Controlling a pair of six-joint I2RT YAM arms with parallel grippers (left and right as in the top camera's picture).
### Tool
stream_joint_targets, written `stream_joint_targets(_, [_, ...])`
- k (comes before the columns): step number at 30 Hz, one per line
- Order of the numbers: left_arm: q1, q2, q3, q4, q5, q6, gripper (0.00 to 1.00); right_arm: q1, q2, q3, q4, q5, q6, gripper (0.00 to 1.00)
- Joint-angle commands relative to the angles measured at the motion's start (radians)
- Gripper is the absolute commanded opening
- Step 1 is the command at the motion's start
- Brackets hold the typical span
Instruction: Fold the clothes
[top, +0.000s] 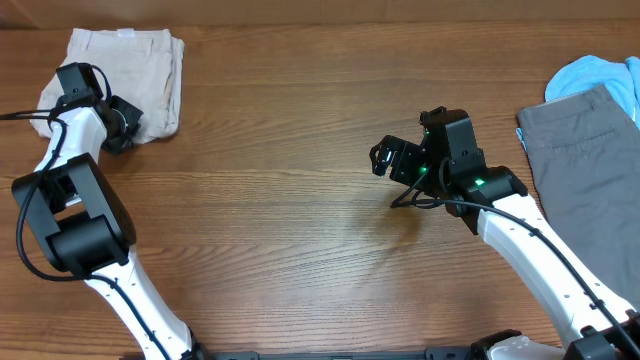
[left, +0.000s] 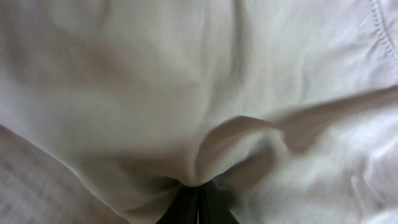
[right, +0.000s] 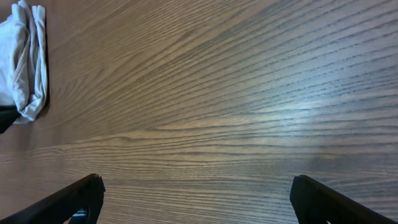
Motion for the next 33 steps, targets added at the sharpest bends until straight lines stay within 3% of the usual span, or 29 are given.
stream_joint_targets(1, [-0.002, 0.068, -0.004, 0.029, -0.008, 0.019, 0.04, 0.005, 0.003, -0.003, 0.009, 0.001, -0.007, 1.0])
stream_joint_targets(5, [-0.003, 0.068, -0.004, 0.091, 0.006, 0.018, 0.13, 0.006, 0.003, -0.003, 0.014, -0.01, -0.007, 1.0])
stream_joint_targets(12, [-0.018, 0.068, -0.004, 0.153, 0.026, -0.029, 0.07, 0.006, 0.003, -0.003, 0.015, -0.018, -0.007, 1.0])
stream_joint_targets(15, [-0.028, 0.068, -0.004, 0.172, 0.027, -0.034, 0.17, 0.006, 0.003, -0.003, 0.016, -0.018, -0.007, 1.0])
stream_joint_targets(23, [-0.033, 0.068, -0.001, 0.179, 0.04, -0.034, 0.21, 0.006, 0.003, -0.003, 0.014, -0.018, -0.007, 1.0])
stream_joint_targets(26, [-0.033, 0.063, 0.014, 0.177, 0.1, -0.032, 0.29, 0.005, 0.003, -0.003, 0.014, -0.018, -0.006, 1.0])
stream_joint_targets(28, [-0.031, 0.043, 0.029, 0.169, 0.169, -0.03, 0.39, 0.006, 0.003, -0.003, 0.014, -0.018, -0.006, 1.0])
stream_joint_targets(33, [-0.028, -0.04, 0.037, 0.122, 0.174, -0.031, 0.41, 0.006, 0.003, -0.003, 0.014, -0.029, -0.006, 1.0])
